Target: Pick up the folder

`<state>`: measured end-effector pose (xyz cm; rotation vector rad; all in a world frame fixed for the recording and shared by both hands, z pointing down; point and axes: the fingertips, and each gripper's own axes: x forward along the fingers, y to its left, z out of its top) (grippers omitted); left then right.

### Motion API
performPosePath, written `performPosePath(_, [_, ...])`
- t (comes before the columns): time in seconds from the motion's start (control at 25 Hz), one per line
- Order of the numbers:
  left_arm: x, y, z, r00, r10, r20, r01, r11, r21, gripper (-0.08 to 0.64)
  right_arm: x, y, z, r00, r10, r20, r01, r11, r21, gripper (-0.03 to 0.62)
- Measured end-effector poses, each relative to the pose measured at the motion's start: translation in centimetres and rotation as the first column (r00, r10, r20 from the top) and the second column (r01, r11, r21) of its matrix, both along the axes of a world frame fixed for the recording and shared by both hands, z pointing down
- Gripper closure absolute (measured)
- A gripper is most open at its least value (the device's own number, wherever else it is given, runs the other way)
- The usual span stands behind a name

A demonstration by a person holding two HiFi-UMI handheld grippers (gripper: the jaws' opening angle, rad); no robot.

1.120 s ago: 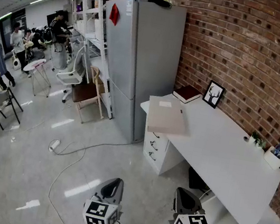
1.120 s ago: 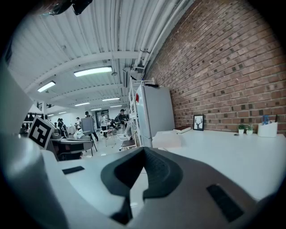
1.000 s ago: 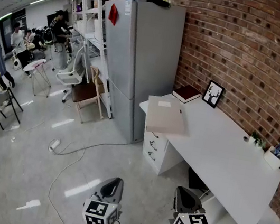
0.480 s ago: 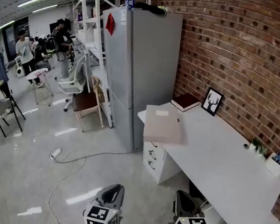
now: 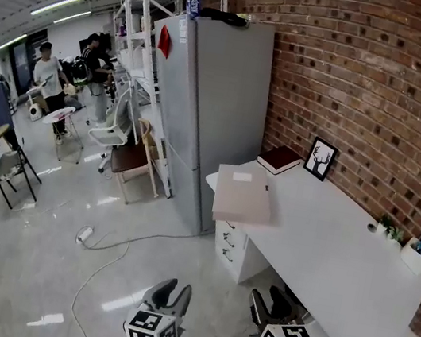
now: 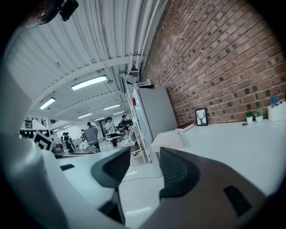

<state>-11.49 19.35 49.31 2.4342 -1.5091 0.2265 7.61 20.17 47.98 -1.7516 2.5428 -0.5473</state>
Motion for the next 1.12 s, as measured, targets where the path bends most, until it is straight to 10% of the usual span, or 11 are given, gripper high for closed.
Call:
performPosePath(0.48, [-0.7,-5.4,0.6,1.0,-0.02,-0.013,0.02,1.0,-0.02,0.365,0.1,-5.0,0.8,0.998,-0.009,0.054,0.01,1.0,-0.023,0.353])
performPosePath(1.12, [-0.9,-25.9,0.1,0.997,0.048,-0.061,-0.048,0.999,0.0,0.319,0.0,-24.0,0.2,0.997,0.067,0.03,-0.067,0.998,-0.018,0.344])
